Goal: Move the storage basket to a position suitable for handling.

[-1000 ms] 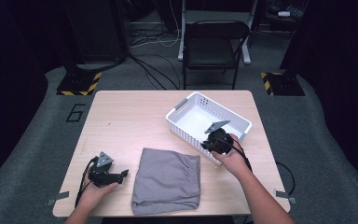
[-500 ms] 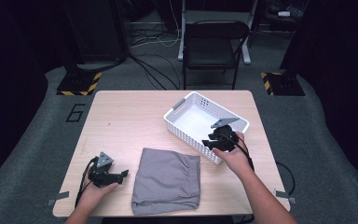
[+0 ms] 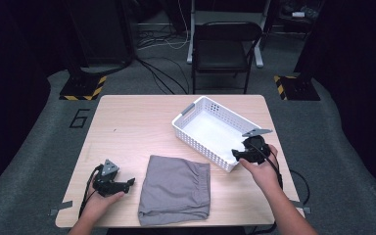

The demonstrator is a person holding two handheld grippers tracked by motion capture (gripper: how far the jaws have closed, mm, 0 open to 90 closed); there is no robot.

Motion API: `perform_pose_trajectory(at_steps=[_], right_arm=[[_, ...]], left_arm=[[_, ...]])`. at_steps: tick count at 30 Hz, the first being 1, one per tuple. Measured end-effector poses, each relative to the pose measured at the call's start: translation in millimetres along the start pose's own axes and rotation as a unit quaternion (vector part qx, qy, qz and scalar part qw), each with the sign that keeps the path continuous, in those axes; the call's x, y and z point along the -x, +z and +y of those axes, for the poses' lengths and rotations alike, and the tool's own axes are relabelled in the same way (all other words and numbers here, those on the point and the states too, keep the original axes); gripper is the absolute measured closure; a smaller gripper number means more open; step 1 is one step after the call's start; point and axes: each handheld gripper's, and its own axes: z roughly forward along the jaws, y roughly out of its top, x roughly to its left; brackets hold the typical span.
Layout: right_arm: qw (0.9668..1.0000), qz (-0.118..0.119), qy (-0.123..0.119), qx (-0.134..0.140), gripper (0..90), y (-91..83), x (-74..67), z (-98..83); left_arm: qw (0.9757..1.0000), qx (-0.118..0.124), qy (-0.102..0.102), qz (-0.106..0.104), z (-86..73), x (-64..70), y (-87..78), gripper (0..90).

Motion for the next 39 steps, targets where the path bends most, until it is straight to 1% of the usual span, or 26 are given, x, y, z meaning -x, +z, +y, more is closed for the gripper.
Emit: perform_pose_trajectory(at_steps=[1,2,3,6,9,10,11,13,17,18,19,20,22,23,25,26,27,28,29,32,35,36,39], right_arm=[[1.0,0.0,0.0,0.0,40.0,0.0,0.0,0.0],[0.9999,-0.002,0.014,-0.006,39.6,-0.9,0.8,-2.0],[0.9999,-0.006,0.013,-0.004,39.0,-0.9,3.3,-3.5],[0.9995,-0.006,0.029,-0.006,37.6,-1.7,5.0,-6.1],[0.9994,-0.009,0.032,-0.008,35.7,-1.8,4.9,-7.2],[0.9992,-0.014,0.036,-0.012,34.7,-1.7,4.5,-8.0],[0.9991,-0.018,0.038,-0.009,34.3,-0.4,4.7,-8.2],[0.999,-0.018,0.039,-0.01,33.3,0.0,5.4,-8.8],[0.9979,-0.028,0.055,-0.018,29.1,2.5,7.7,-10.6],[0.9973,-0.03,0.064,-0.019,27.4,4.7,8.8,-11.8],[0.9973,-0.03,0.064,-0.019,27.4,4.7,8.8,-11.8],[0.9966,-0.033,0.072,-0.022,26.2,7.5,8.6,-12.2],[0.9967,-0.032,0.071,-0.023,25.8,8.6,7.9,-12.1],[0.996,-0.035,0.077,-0.027,25.5,9.8,6.1,-12.0],[0.9956,-0.04,0.079,-0.031,22.8,12.3,4.9,-12.1],[0.9957,-0.045,0.075,-0.031,21.2,15.2,5.7,-11.8],[0.9957,-0.045,0.075,-0.031,21.2,15.2,5.7,-11.8],[0.995,-0.04,0.084,-0.038,20.7,17.5,6.6,-11.6],[0.9949,-0.041,0.084,-0.038,20.5,19.0,7.2,-11.7],[0.9936,-0.046,0.087,-0.055,20.3,24.9,8.2,-13.2],[0.9935,-0.041,0.089,-0.058,22.3,27.5,9.0,-14.9],[0.9925,-0.036,0.098,-0.064,25.2,29.2,8.9,-16.0],[0.9927,-0.039,0.095,-0.063,27.5,30.2,9.1,-15.7]], left_arm=[[1.0,0.0,0.0,0.0,0.0,0.0,0.0,15.3],[1.0,0.0,0.0,0.0,0.0,0.0,0.0,15.3],[1.0,0.0,0.0,0.0,0.0,0.1,0.0,15.3],[1.0,-0.001,0.0,0.001,0.0,0.0,-0.1,15.2],[1.0,0.0,0.0,0.0,0.0,0.1,0.0,15.3],[1.0,0.0,0.0,0.0,0.0,0.0,0.0,15.2],[1.0,0.0,0.0,0.0,0.0,0.0,0.0,15.2],[1.0,0.0,0.0,0.0,0.0,0.0,0.0,15.2],[1.0,-0.001,0.001,0.0,0.0,-0.1,-0.2,15.3],[1.0,-0.001,0.001,0.0,0.0,-0.1,-0.2,15.2],[1.0,-0.001,0.001,0.0,0.0,-0.1,-0.2,15.3],[1.0,-0.001,0.001,0.001,0.0,-0.1,-0.2,15.2],[1.0,-0.001,0.001,0.001,0.0,-0.1,-0.1,15.3],[1.0,-0.001,0.001,0.0,0.0,-0.1,-0.2,15.3],[1.0,-0.001,0.001,0.001,0.0,-0.1,-0.1,15.2],[1.0,-0.001,0.0,0.0,0.0,-0.1,-0.1,15.3],[1.0,-0.001,0.0,0.0,0.0,-0.1,-0.1,15.3],[1.0,-0.001,0.0,0.0,0.0,-0.1,-0.1,15.3],[1.0,-0.001,0.0,0.0,0.0,0.0,-0.1,15.2],[1.0,-0.001,0.0,0.0,0.0,0.0,-0.1,15.3],[1.0,0.0,-0.001,0.0,0.0,0.0,-0.1,15.3],[1.0,0.0,-0.001,0.0,0.0,0.0,0.0,15.3],[1.0,0.0,0.0,0.0,0.0,-0.1,0.0,15.3]])
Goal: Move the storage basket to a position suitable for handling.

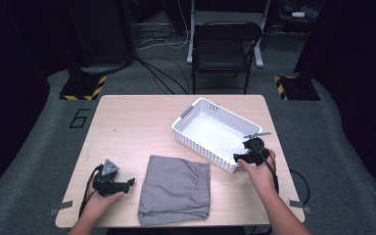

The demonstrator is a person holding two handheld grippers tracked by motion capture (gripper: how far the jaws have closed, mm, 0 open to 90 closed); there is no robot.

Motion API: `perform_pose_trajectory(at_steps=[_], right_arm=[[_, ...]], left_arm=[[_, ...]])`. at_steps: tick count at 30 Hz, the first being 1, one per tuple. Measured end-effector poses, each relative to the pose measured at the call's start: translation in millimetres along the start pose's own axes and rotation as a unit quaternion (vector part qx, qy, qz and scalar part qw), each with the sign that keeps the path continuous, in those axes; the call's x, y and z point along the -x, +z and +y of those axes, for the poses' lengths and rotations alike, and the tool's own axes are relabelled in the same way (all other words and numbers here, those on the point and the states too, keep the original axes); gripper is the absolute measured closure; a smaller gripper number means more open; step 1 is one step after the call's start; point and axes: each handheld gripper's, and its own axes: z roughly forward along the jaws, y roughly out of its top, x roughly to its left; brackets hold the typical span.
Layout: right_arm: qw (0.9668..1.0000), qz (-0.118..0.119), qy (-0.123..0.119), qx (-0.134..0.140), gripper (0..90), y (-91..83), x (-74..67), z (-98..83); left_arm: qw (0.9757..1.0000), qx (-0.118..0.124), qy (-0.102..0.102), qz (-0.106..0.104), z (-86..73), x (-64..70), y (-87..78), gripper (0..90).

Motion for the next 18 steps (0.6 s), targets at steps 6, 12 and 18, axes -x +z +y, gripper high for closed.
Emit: perform_pose_trajectory(at_steps=[6,12,18], right_arm=[[1.0,-0.002,0.001,-0.003,31.6,0.9,2.2,4.6],[0.9999,-0.002,0.009,-0.006,37.1,3.7,-0.3,11.4],[1.0,-0.006,-0.002,0.003,46.0,10.4,-6.1,24.0]], left_arm=[[1.0,-0.001,0.0,-0.001,0.1,0.1,0.0,15.2],[1.0,-0.002,0.0,0.0,0.1,0.0,-0.1,15.3],[1.0,-0.001,0.002,-0.001,0.2,-0.3,0.0,15.3]])
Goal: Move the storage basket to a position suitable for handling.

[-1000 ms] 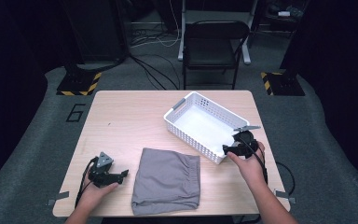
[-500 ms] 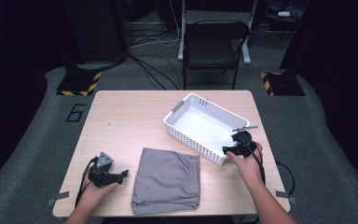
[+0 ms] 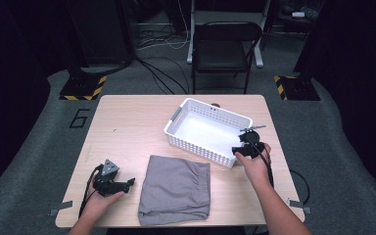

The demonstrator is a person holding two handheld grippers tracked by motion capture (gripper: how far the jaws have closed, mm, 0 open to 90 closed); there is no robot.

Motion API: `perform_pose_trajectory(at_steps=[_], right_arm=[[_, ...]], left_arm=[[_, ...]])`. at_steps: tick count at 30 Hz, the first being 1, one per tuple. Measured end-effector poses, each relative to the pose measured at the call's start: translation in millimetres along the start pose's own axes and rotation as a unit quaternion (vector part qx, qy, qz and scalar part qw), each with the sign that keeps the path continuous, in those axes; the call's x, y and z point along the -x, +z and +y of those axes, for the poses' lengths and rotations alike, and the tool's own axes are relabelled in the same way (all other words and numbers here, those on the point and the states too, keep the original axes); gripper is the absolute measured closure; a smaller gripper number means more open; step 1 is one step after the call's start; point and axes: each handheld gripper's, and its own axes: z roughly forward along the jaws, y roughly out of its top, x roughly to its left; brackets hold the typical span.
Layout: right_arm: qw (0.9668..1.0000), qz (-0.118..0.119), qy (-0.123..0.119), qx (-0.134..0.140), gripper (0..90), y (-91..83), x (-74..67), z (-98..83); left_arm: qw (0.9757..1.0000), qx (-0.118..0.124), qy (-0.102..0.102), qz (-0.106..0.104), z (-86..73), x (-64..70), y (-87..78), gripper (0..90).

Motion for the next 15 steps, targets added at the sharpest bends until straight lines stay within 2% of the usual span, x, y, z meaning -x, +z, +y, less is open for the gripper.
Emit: perform_pose_trajectory(at_steps=[5,6,13,15], right_arm=[[1.0,-0.001,-0.006,0.006,50.4,3.4,-3.6,9.6],[0.9999,0.009,0.005,0.003,51.9,5.0,-6.0,14.7],[0.9997,0.017,-0.016,0.0,60.0,16.7,-12.4,30.3],[0.9998,0.018,-0.013,-0.001,60.4,17.6,-13.9,31.7]], left_arm=[[1.0,-0.001,-0.001,-0.001,0.0,0.1,0.0,15.3],[1.0,-0.001,-0.001,-0.001,0.0,0.1,0.0,15.3],[1.0,-0.001,-0.001,-0.001,0.0,0.1,0.0,15.3],[1.0,0.0,-0.002,-0.001,0.0,0.2,0.0,15.3]])
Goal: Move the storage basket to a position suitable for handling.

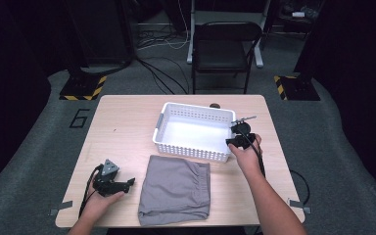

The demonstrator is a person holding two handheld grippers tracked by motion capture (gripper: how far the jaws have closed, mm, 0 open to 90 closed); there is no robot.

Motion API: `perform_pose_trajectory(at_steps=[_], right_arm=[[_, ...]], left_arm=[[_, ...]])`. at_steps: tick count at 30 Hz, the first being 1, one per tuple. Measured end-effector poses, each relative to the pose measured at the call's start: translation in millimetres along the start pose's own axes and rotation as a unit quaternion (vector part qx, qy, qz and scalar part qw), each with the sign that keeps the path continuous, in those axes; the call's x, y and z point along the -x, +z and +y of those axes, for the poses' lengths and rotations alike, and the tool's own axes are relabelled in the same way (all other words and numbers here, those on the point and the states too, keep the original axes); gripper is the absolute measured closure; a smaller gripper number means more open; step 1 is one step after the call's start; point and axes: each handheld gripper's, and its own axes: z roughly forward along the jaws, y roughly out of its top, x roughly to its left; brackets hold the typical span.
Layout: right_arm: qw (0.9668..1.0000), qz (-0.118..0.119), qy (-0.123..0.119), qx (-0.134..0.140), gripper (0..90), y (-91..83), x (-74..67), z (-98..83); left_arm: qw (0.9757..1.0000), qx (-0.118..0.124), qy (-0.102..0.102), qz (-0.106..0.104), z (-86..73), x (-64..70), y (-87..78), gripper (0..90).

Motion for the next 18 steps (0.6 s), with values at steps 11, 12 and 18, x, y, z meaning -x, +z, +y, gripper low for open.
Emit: perform_pose_trajectory(at_steps=[11,12,18], right_arm=[[0.9987,0.019,-0.048,0.002,61.9,13.3,-19.8,15.8],[0.9986,0.018,-0.05,0.004,62.0,14.9,-22.0,17.1],[0.9981,0.019,-0.059,0.002,62.1,19.0,-29.1,22.5]], left_arm=[[1.0,-0.001,0.001,0.0,0.1,-0.2,-0.1,15.3],[1.0,-0.001,0.001,-0.001,0.0,-0.2,-0.1,15.3],[1.0,-0.001,0.0,0.0,0.1,-0.2,-0.1,15.3]])
